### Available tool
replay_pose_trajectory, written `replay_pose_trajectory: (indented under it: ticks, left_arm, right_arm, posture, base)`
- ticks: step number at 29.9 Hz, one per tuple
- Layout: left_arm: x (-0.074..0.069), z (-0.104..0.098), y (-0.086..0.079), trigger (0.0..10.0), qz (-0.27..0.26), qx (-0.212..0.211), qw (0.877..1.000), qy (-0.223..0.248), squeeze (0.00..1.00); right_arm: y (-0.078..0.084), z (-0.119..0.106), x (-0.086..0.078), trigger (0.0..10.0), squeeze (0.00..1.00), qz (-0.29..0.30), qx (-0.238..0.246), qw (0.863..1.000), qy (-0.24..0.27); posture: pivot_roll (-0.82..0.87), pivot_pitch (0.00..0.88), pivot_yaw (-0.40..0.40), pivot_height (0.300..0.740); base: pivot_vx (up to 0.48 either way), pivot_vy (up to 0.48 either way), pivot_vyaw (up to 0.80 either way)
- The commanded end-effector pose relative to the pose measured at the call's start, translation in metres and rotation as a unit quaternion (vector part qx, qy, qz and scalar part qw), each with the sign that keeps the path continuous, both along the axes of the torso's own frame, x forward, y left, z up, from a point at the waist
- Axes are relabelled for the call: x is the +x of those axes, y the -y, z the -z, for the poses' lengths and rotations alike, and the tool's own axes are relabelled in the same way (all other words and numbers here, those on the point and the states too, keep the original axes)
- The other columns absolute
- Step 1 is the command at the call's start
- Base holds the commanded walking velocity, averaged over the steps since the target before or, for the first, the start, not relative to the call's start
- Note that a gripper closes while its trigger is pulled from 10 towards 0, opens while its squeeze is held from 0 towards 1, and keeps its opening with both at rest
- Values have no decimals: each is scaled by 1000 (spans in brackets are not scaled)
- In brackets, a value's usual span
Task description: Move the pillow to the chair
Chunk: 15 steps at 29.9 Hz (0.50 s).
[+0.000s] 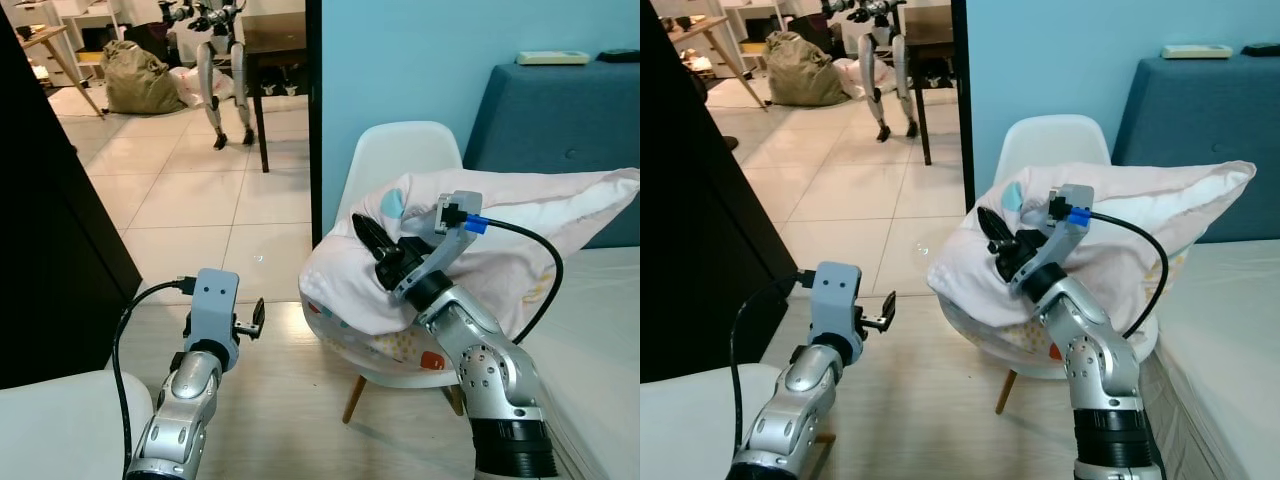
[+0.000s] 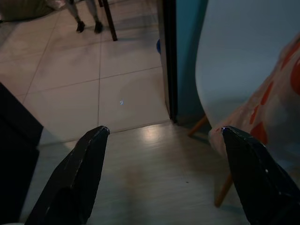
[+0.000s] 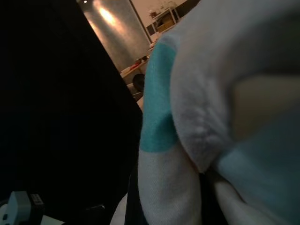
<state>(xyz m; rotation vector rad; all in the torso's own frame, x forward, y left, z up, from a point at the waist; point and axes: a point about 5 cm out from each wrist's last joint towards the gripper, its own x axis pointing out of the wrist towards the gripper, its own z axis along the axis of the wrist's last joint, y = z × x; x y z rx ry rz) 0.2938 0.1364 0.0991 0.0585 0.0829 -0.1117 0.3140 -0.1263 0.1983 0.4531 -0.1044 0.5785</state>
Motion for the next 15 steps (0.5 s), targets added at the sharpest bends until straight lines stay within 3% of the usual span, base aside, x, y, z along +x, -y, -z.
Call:
replay_pose_trajectory:
  ticks: [1,15]
  left_arm:
    - [-1,1,1,10000,4,-1,1000,-1,0]
    - [-2,2,4,10000,11,-1,1000,-1,0]
  right_arm:
    - [-3,0,0,10000,0,-4,-3,1000,0]
    - [-4,2,1,10000,0,-2,-7,1000,-3]
  posture:
    - [-52,49,18,740]
    - [-58,54,21,740]
  base:
    - [319,0,0]
    - [367,0,0]
